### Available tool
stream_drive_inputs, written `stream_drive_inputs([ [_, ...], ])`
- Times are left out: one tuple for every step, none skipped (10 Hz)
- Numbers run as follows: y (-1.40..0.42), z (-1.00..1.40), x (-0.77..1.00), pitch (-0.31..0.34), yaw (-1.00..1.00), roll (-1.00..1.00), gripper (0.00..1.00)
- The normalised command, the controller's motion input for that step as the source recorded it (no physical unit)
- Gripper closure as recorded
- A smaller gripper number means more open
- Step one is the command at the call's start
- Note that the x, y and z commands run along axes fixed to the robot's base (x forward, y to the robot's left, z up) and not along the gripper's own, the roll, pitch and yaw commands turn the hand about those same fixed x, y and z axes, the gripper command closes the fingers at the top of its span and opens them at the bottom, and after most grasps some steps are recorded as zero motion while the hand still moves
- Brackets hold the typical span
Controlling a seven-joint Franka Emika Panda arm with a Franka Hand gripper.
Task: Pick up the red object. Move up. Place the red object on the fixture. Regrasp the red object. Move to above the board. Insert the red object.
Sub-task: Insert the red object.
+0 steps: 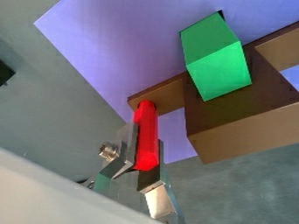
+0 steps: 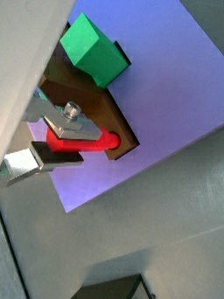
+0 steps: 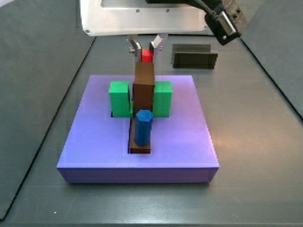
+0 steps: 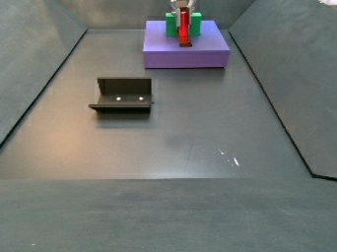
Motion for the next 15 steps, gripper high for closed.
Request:
stream_drive_inputs([
  [0.0, -0.15, 0.21, 0.0, 0.0, -0.21, 1.0],
  [0.0, 0.0, 0.08, 0.0, 0.0, -0.06, 1.0],
  [0.04, 0.0, 0.0, 0.0, 0.0, -0.01, 1.0],
  [0.17, -0.06, 0.0, 0.0, 0.0, -0.18, 1.0],
  [0.21, -0.19, 0.0, -0.019, 0.0, -0.35, 1.0],
  [0.28, -0.22, 0.0, -0.034, 0.0, -0.44, 1.0],
  [0.22, -0.17, 0.0, -0.034, 0.0, -0.4, 1.0],
  [0.1, -0.06, 0.0, 0.0, 0.0, -0.24, 1.0],
  [0.0, -0.03, 0.0, -0.006, 0.0, -0.08, 1.0],
  [-0.21, -0.1, -0.11, -0.046, 0.12, -0.02, 1.0],
  [-0.34, -0.09, -0.11, -0.054, 0.11, -0.02, 1.0],
  [-0.26, -0.15, -0.09, -0.061, 0.06, -0.02, 1.0],
  [-0.12, -0.21, 0.0, -0.056, 0.05, 0.0, 1.0],
  [0.0, -0.31, 0.05, -0.024, 0.04, 0.02, 1.0],
  [0.0, -0.35, 0.06, -0.021, 0.04, 0.04, 1.0],
])
